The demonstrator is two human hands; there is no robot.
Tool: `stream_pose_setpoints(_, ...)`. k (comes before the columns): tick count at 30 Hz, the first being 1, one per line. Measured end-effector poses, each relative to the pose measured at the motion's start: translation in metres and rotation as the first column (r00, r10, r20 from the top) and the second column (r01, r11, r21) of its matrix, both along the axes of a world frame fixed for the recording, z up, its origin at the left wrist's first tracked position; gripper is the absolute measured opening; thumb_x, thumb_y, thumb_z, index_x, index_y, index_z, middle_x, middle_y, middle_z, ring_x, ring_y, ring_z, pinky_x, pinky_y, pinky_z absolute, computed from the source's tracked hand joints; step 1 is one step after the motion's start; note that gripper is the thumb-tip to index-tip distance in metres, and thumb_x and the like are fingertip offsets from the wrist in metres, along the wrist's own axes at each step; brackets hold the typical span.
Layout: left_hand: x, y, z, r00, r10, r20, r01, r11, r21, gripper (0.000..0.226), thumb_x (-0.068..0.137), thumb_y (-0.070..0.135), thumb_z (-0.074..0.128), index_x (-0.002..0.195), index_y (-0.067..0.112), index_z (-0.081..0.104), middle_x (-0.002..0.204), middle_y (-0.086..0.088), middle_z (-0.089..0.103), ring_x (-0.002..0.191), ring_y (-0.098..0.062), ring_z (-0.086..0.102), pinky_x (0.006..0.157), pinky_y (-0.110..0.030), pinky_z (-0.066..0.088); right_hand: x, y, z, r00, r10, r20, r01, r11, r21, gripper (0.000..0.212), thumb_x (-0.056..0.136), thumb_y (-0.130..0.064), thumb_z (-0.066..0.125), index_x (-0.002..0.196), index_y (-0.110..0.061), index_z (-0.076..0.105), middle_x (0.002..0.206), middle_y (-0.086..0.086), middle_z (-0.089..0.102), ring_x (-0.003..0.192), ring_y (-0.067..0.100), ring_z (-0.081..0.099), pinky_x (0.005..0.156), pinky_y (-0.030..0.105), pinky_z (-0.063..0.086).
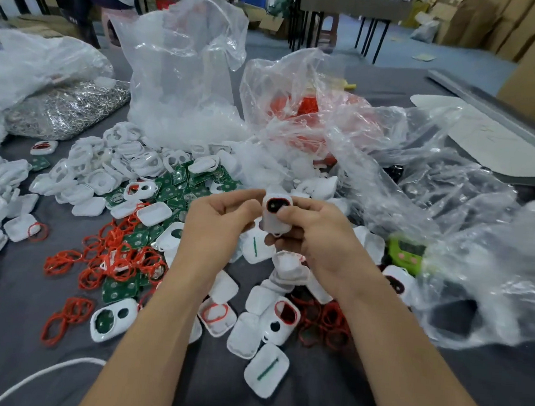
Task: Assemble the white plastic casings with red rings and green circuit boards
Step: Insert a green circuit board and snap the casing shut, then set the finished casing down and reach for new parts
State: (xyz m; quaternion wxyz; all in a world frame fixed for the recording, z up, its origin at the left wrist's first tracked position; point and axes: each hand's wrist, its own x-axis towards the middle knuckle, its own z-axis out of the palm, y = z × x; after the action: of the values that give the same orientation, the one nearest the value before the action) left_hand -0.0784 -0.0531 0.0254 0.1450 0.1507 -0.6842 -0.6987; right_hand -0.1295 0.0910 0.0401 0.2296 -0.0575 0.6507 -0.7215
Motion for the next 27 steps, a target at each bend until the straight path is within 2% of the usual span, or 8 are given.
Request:
stream_pose_setpoints(10,0.007,0.093,0.063,0.969,-0.236,0.071,0.230,0.762,-0.605,0.027,0.083,0.039,0.075,0.108,0.049,0.075,0.087,0.038,0.064,0.078,0.031,0.050,0.073,0.000,0.036,0.086,0.129,0.021,0.934,-0.352,0.061,0.357,0.926,-0.122,0.020,0.099,0.003,0.054,0.107,-0.009,0.069,0.082,0.016,0.068,0.049,0.019,0.064,0.045,0.024,0.051)
stream_pose_setpoints(13,0.012,0.147,0.064,0.905,-0.420,0.071,0.345,0.625,-0.700,0.058,0.081,0.042,0.075,0.136,0.050,0.059,0.107,0.029,0.063,0.078,0.021,0.055,0.067,0.000,0.038,0.104,0.168,0.018,0.895,-0.443,0.055,0.446,0.893,-0.067,0.022,0.097,0.005,0.056,0.107,-0.008,0.070,0.086,0.016,0.071,0.052,0.020,0.066,0.047,0.025,0.052)
stream_pose_setpoints(15,0.010,0.176,0.058,0.855,-0.509,0.100,0.395,0.516,-0.760,0.083,0.079,0.040,0.078,0.152,0.047,0.040,0.143,0.021,0.052,0.114,0.003,0.059,0.090,-0.012,0.040,0.112,0.191,0.015,0.859,-0.507,0.070,0.510,0.859,-0.045,0.023,0.095,0.006,0.055,0.108,-0.004,0.071,0.085,0.013,0.074,0.055,0.020,0.067,0.050,0.025,0.053)
stream_pose_setpoints(17,0.009,0.204,0.050,0.798,-0.587,0.136,0.434,0.404,-0.805,0.099,0.077,0.037,0.083,0.158,0.043,0.027,0.167,0.014,0.024,0.151,-0.009,0.026,0.115,-0.026,0.026,0.121,0.213,0.011,0.817,-0.571,0.078,0.572,0.820,0.012,0.023,0.095,0.007,0.055,0.106,-0.004,0.072,0.086,0.013,0.076,0.056,0.019,0.067,0.052,0.024,0.054)
stream_pose_setpoints(19,0.006,0.230,0.042,0.749,-0.655,0.102,0.406,0.330,-0.852,0.101,0.076,0.037,0.083,0.159,0.040,0.027,0.171,0.007,0.013,0.157,-0.009,0.005,0.125,-0.032,0.009,0.128,0.233,0.005,0.760,-0.644,0.085,0.639,0.765,0.082,0.023,0.093,0.007,0.055,0.104,-0.004,0.072,0.089,0.019,0.075,0.053,0.019,0.067,0.048,0.021,0.051)
stream_pose_setpoints(23,-0.006,0.269,0.032,0.754,-0.651,0.086,0.241,0.153,-0.958,0.090,0.086,0.028,0.075,0.161,0.033,0.025,0.171,0.000,0.014,0.158,-0.015,0.002,0.128,-0.036,-0.008,0.136,0.263,-0.002,0.725,-0.684,0.079,0.665,0.726,0.177,0.021,0.093,0.007,0.054,0.101,-0.003,0.070,0.082,0.022,0.072,0.049,0.021,0.062,0.043,0.019,0.045)
stream_pose_setpoints(25,-0.012,0.273,0.031,0.779,-0.622,0.076,0.238,0.181,-0.954,0.082,0.089,0.022,0.072,0.159,0.034,0.031,0.168,0.004,0.028,0.157,-0.013,0.010,0.129,-0.039,-0.003,0.138,0.267,-0.003,0.803,-0.594,0.044,0.568,0.786,0.242,0.023,0.091,0.006,0.053,0.101,-0.004,0.071,0.075,0.016,0.072,0.048,0.021,0.059,0.041,0.019,0.041)
stream_pose_setpoints(27,-0.011,0.266,0.034,0.789,-0.614,0.038,0.363,0.414,-0.835,0.068,0.086,0.026,0.073,0.147,0.042,0.050,0.154,0.018,0.047,0.148,-0.008,0.030,0.127,-0.037,0.020,0.138,0.260,-0.005,0.891,-0.453,0.033,0.423,0.854,0.303,0.021,0.089,0.006,0.054,0.097,-0.006,0.069,0.069,0.009,0.069,0.044,0.020,0.056,0.041,0.021,0.038)
